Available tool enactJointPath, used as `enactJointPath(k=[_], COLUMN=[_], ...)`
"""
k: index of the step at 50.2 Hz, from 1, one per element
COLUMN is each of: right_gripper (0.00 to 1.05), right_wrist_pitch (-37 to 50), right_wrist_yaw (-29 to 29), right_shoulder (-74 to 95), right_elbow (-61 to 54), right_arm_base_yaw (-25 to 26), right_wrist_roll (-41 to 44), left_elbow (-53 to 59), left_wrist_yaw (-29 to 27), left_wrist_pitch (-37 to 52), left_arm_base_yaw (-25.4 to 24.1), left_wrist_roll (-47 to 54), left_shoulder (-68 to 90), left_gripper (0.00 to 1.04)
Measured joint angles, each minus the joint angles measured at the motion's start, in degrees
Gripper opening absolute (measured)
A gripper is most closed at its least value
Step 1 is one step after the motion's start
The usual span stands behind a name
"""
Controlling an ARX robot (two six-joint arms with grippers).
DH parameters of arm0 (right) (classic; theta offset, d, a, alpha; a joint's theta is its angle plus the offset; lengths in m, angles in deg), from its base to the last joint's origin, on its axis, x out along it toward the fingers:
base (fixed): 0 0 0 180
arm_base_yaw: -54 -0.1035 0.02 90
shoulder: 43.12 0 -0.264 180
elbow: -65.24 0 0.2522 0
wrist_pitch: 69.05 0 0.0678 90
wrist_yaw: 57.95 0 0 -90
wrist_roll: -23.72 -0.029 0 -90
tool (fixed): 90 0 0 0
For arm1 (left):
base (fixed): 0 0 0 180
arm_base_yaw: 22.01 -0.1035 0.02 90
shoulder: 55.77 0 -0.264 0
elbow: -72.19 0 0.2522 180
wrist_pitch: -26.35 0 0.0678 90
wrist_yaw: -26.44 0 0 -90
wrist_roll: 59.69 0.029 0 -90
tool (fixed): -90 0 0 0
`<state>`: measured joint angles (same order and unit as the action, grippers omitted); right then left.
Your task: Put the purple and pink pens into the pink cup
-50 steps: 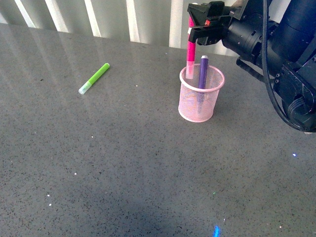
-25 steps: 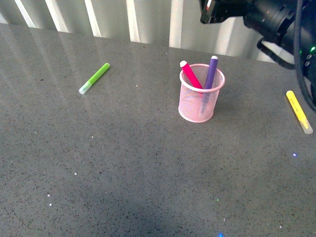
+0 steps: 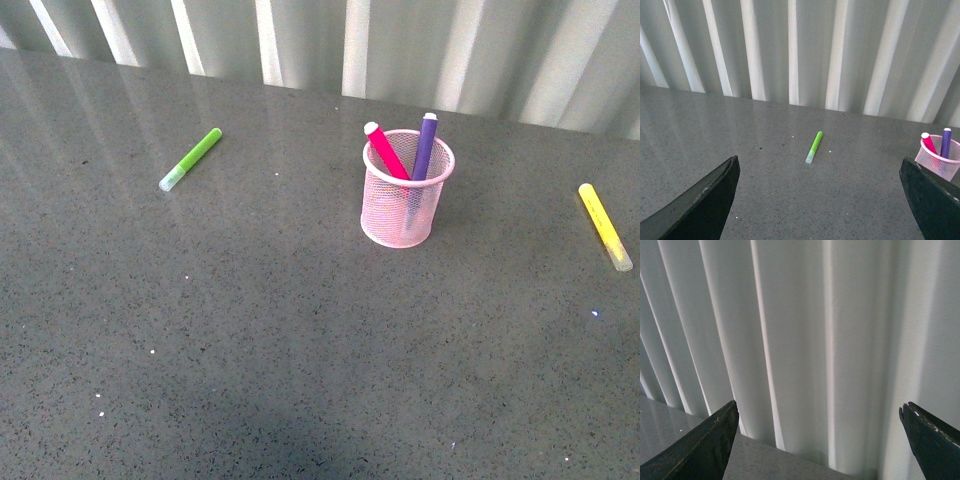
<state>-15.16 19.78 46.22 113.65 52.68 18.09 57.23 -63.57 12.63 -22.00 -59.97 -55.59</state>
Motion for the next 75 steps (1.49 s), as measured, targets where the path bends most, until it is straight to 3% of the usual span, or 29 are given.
enactJointPath(k=[15,26,49,53,55,58,61,75], right_gripper=[0.98,0.96,0.29,0.08,0.03,0.03,0.03,0.03], right_wrist_pitch=[-1.99,9.57,12.02,12.07,11.87,7.26,2.69,-21.94], right_wrist_yaw=[-4.26,-5.42,-5.22,-4.04,-1.4,6.95,10.23,12.13], right_shoulder=[-22.25,-11.17,-6.47,-6.49,-7.37,-12.81,-19.5,-46.53], right_elbow=[-20.2,-30.4,-31.15,-31.87,-32.87,-34.69,-34.69,-34.67], right_arm_base_yaw=[8.48,12.98,12.9,12.57,11.32,6.29,3.26,1.53], right_wrist_roll=[-3.76,-4.76,-0.44,0.57,1.88,4.04,5.01,5.38], left_elbow=[0.0,0.0,0.0,0.0,0.0,0.0,0.0,0.0], left_wrist_yaw=[0.0,-0.02,0.0,0.0,0.0,0.0,0.02,-0.02], left_wrist_pitch=[0.0,0.0,0.0,0.0,0.0,0.0,-0.02,-0.02], left_arm_base_yaw=[0.0,0.0,0.0,0.0,0.0,0.0,0.0,0.0], left_wrist_roll=[0.0,0.0,0.0,0.0,0.0,0.0,0.02,0.02], left_shoulder=[0.0,0.0,-0.07,-0.07,-0.07,-0.15,-0.02,-0.07], left_gripper=[0.98,0.98,0.98,0.98,0.98,0.98,0.98,0.98])
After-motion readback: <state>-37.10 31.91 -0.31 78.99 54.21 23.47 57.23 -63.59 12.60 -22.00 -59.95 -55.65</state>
